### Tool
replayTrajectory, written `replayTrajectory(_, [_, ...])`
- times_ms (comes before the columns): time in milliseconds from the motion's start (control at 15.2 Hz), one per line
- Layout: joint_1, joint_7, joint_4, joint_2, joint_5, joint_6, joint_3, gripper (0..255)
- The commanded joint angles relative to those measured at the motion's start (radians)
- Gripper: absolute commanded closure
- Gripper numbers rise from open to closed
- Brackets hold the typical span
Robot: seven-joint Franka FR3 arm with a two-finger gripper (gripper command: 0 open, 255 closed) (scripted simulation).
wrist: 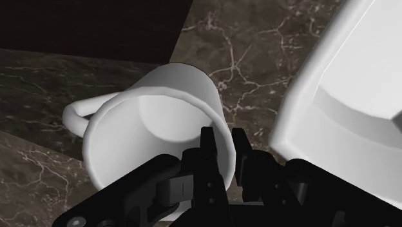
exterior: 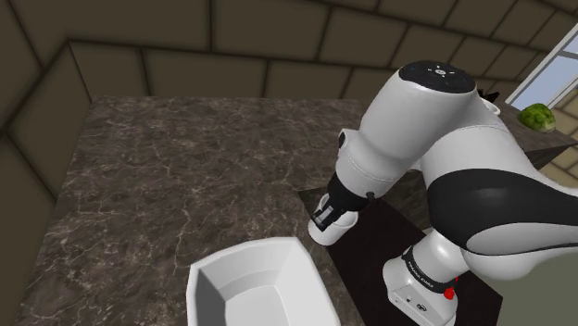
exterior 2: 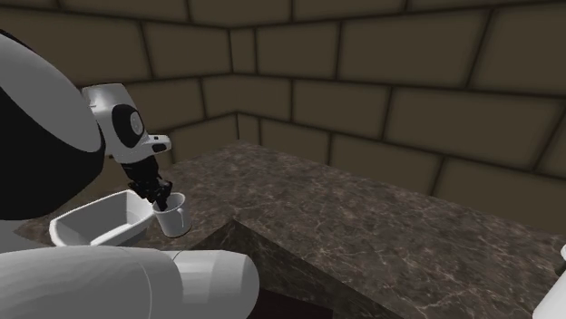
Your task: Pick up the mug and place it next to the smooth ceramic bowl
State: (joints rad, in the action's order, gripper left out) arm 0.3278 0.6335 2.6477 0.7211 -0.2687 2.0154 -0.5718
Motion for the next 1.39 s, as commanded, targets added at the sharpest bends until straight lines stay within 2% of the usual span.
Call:
replayTrajectory(0, [0.002,0.002,0.022,-0.007,-0.007,0.029,-0.009,255])
replayTrajectory(594, [-0.002,0.017,0.101,-0.074,-0.028,0.174,-0.062,255])
replayTrajectory(1122, [-0.002,0.017,0.101,-0.074,-0.028,0.174,-0.062,255])
replayTrajectory(1188, [-0.002,0.017,0.101,-0.074,-0.028,0.174,-0.062,0])
replayTrajectory(1320, [-0.002,0.017,0.101,-0.074,-0.028,0.174,-0.062,0])
